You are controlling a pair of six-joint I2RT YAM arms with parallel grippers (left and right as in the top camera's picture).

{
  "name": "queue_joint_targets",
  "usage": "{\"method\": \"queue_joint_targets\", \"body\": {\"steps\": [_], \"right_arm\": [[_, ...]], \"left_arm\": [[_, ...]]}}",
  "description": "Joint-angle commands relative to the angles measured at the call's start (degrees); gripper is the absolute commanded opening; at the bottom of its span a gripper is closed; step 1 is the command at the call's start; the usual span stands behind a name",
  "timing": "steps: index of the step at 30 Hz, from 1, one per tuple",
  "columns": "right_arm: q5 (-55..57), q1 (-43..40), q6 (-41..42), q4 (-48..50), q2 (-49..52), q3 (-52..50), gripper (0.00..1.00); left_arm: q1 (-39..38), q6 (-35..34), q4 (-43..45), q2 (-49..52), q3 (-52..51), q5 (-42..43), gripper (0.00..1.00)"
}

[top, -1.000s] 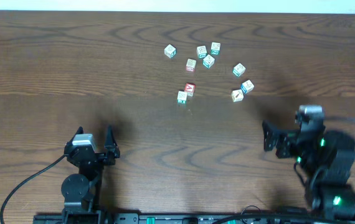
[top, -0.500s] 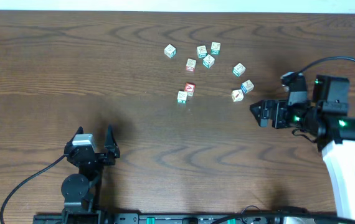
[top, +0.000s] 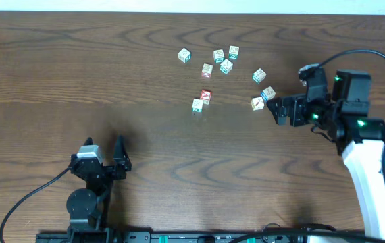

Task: Lift 5 blocks
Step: 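Reach right gripper to the cream umbrella-picture block and grasp it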

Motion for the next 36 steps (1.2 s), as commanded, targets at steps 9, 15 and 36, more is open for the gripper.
{"method": "queue_joint_targets", "body": {"steps": [9,15,36], "right_arm": [[6.86,1.36,3.85,-2.21,15.52,10.08,0.99],[11.76,1.40,7.23,-10.38,22.95,20.26,0.99],[9.60,3.30,16.48,-13.40,39.58,30.97,0.97]], "left_arm": [[-0.20,-1.77,-0.24,25.53,10.29,4.02,0.80],[-1.03,-1.40,-2.32,48.00,23.23,11.87,0.80],[-13.14,8.07,0.24,72.11,35.52,15.93,0.80]]}}
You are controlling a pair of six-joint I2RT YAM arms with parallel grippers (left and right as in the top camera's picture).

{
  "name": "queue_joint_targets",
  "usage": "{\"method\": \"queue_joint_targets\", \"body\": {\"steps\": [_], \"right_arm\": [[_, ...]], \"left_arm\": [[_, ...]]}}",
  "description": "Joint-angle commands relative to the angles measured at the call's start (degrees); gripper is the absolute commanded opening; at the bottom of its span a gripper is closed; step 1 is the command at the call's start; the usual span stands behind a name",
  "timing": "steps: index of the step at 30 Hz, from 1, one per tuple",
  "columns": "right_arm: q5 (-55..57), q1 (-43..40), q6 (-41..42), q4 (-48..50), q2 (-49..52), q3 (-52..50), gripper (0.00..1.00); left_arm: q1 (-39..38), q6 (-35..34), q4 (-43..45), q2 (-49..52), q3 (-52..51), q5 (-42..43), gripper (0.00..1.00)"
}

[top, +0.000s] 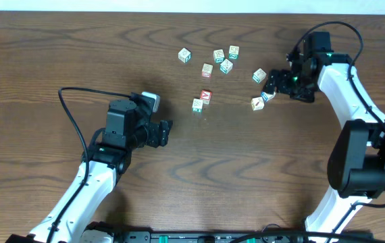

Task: Lift 5 blocks
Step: 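Reach right gripper to the cream umbrella-picture block and grasp it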

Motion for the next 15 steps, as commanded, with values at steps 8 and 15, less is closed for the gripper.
{"method": "queue_joint_targets", "body": {"steps": [8,15], "right_arm": [[-1.49,5.25,-2.19,3.39,5.92,2.99,0.97],[4.72,5.42,-3.34,2.43,7.08,2.99,0.88]], "left_arm": [[-0.07,1.09,2.25,8.81,1.75,0.46,0.79],[-0.07,1.09,3.13,12.79,1.75,0.46,0.79]]}}
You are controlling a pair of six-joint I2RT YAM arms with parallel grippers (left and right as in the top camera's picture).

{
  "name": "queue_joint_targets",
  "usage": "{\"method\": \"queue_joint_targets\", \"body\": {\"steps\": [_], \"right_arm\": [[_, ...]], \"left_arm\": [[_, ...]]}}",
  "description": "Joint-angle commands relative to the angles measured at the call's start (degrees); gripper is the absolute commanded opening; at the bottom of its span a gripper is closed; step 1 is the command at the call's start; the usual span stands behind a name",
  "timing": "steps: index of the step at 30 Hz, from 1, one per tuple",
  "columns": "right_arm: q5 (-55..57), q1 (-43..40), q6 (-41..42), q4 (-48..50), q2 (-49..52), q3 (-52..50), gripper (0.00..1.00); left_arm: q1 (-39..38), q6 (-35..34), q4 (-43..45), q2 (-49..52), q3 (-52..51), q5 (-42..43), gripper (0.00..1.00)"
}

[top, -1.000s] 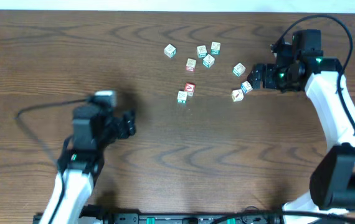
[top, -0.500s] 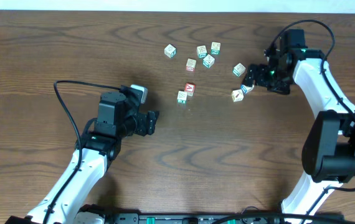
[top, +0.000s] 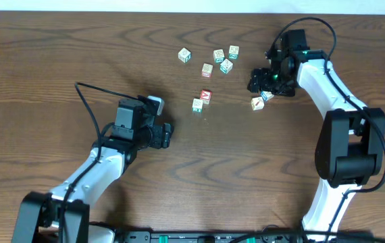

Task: Lift 5 blocks
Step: 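Reach right gripper to the cream umbrella-picture block and grasp it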

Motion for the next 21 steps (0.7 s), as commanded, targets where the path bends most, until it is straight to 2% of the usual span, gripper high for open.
{"method": "queue_joint_targets", "body": {"steps": [1,8,14,21], "right_arm": [[4.87,0.09,-1.07,-0.81,1.51,0.20,0.89],[10.12,0.09,-3.06,-3.45,1.51,0.20,0.84],[11.28,-0.13,-0.17,-4.85,1.51,0.17,0.68],[14.40,-0.13,-0.46,-4.70,1.51,0.11,0.66]], "left_arm": [[-0.07,0.79,0.31,1.01,1.62,0.46,0.79],[-0.09,0.76,0.57,1.20,1.62,0.48,0.79],[-0.09,0.76,0.48,1.22,1.62,0.48,0.79],[-0.09,0.76,-0.17,1.22,1.62,0.48,0.79]]}}
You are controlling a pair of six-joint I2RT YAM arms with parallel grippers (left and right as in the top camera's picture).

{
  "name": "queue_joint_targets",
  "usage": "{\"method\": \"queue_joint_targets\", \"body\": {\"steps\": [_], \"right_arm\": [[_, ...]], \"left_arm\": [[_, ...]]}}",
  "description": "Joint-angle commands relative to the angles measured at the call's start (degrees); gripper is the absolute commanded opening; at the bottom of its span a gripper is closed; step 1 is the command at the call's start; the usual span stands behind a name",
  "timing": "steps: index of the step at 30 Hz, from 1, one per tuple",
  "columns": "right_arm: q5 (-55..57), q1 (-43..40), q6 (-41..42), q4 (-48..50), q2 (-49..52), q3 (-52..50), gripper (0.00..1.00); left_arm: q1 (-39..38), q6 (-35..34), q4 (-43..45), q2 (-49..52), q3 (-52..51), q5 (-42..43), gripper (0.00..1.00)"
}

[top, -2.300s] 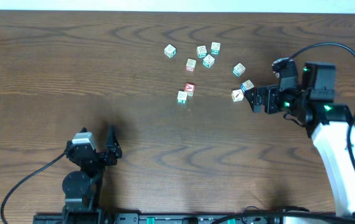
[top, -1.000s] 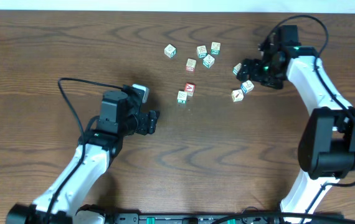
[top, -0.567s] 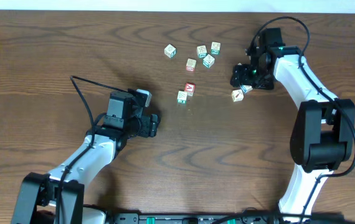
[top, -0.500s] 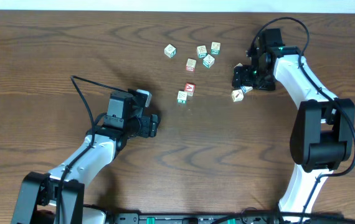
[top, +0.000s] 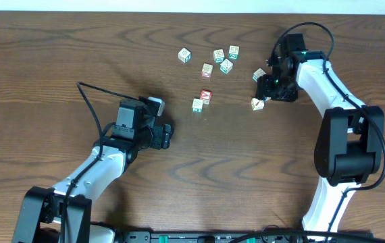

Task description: Lift 5 blocks

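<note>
Several small lettered blocks lie scattered on the far middle of the table, among them a red-faced block (top: 205, 96), a block (top: 197, 104) beside it, a block (top: 259, 74) and a block (top: 257, 103). My right gripper (top: 268, 86) hangs low between those last two, its fingers hidden under the wrist. Whether it holds anything is hidden. My left gripper (top: 167, 135) points right, open and empty, well short of the blocks.
The other blocks sit in a loose cluster: block (top: 184, 55), block (top: 218, 55), block (top: 234, 51), block (top: 207, 69) and block (top: 226, 65). The table is dark wood (top: 57, 61). Cables trail behind both arms.
My right gripper has shifted slightly right and nearer. The block it covered shows again, and the block beside the lower right one is now hidden under it. The left arm has barely moved.
Both arms began drawn back, the left near the front edge, the right at the right side. Then both had reached in, the left to mid-table, the right to the rightmost blocks. The right gripper stood over one block, then over its neighbour.
</note>
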Motion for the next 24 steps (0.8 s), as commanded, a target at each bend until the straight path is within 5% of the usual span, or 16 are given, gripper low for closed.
{"method": "queue_joint_targets", "body": {"steps": [1,10,24], "right_arm": [[11.37,-0.13,0.61,0.13,0.72,0.09,0.66],[13.00,-0.13,1.11,3.87,2.27,0.09,0.66],[13.03,-0.24,3.06,5.68,4.13,0.09,0.37]], "left_arm": [[-0.09,0.76,-0.11,0.37,1.60,0.48,0.79],[-0.09,0.76,-0.13,0.42,1.60,-2.60,0.79],[-0.13,-0.57,2.51,2.86,1.60,-2.95,0.79]]}}
